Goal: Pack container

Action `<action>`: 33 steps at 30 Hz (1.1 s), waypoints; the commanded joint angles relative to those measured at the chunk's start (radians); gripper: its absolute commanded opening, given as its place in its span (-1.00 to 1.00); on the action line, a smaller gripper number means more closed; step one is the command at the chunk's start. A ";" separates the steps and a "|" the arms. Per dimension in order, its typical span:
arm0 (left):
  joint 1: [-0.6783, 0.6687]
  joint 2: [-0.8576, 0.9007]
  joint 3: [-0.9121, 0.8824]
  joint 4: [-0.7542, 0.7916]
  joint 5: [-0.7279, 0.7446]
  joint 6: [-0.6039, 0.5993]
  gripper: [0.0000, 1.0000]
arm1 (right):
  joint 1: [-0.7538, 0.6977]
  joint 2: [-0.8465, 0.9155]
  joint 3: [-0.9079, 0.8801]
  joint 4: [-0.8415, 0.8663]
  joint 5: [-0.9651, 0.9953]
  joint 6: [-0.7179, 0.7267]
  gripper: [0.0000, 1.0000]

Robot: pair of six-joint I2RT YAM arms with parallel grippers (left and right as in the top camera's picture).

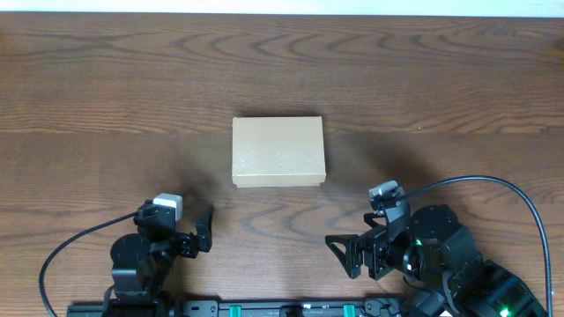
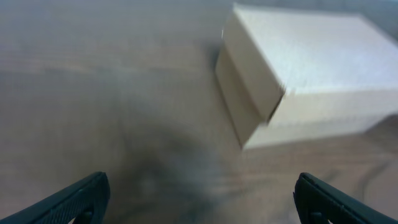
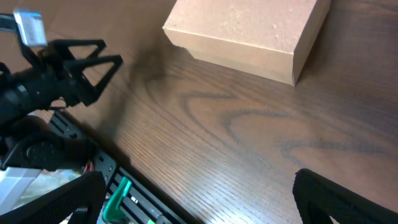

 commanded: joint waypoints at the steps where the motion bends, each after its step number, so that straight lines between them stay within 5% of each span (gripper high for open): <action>1: 0.006 -0.058 -0.021 0.014 -0.009 -0.002 0.91 | 0.007 0.002 -0.004 -0.002 0.011 0.014 0.99; 27: 0.006 -0.073 -0.021 0.014 -0.008 0.005 0.91 | 0.007 0.001 -0.004 -0.002 0.011 0.013 0.99; 33: 0.007 -0.073 -0.021 0.014 -0.008 0.005 0.91 | -0.011 -0.073 -0.066 0.034 0.222 -0.194 0.98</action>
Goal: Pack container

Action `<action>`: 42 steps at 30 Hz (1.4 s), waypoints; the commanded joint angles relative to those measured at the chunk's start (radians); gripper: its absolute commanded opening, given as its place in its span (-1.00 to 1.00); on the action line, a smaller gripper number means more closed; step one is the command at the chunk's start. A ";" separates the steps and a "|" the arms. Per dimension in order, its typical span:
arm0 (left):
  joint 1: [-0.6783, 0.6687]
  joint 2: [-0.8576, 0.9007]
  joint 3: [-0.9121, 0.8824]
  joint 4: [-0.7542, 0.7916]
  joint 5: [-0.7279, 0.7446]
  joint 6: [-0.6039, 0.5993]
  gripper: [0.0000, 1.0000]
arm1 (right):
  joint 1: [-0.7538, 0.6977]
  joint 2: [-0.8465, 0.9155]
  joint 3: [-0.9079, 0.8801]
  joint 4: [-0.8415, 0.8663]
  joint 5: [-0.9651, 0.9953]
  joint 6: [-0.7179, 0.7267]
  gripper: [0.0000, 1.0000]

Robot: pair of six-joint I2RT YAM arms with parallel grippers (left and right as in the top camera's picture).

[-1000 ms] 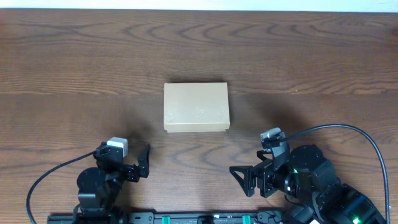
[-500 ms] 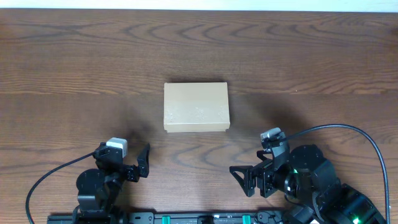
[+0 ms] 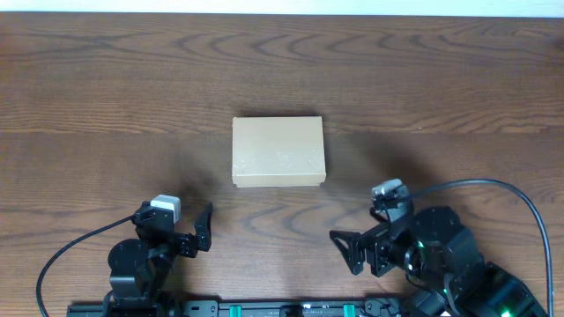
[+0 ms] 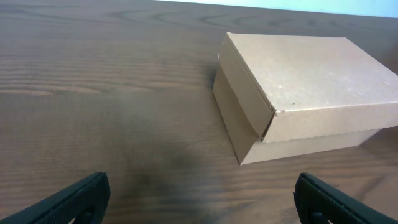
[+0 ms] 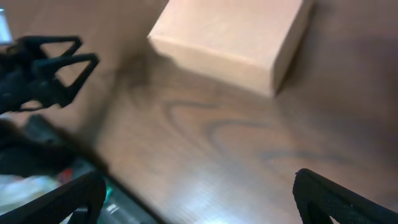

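Observation:
A closed tan cardboard box [image 3: 278, 152] with its lid on lies flat at the middle of the wooden table [image 3: 441, 97]. The left wrist view has the box [image 4: 298, 93] ahead and to the right, well beyond the fingers. My left gripper [image 3: 196, 234] is open and empty near the front edge, left of and nearer than the box; its fingertips [image 4: 87, 193] stand wide apart. My right gripper [image 3: 345, 252] is also open and empty, nearer than the box and to its right. In the blurred right wrist view the box [image 5: 230, 37] lies far ahead.
The robot's base rail [image 3: 282, 308] runs along the front edge between the two arms. A black cable [image 3: 520, 198] loops out on the right. My left arm [image 5: 43, 68] shows at the left of the right wrist view.
Both arms have drawn back a little toward the front edge. The left wrist picture is now sharp and the right one blurred. The box has not moved, and both grippers are still open.

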 commanded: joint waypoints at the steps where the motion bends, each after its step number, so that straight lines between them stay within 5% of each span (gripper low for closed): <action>1: 0.007 -0.006 -0.019 0.003 -0.006 0.004 0.91 | -0.017 -0.080 -0.092 0.045 0.154 -0.149 0.98; 16: 0.006 -0.006 -0.019 0.003 -0.006 0.004 0.91 | -0.077 -0.419 -0.674 0.484 0.169 -0.237 0.99; 42: 0.007 -0.006 -0.019 0.003 -0.006 0.004 0.91 | -0.079 -0.577 -0.673 0.489 0.174 -0.297 0.99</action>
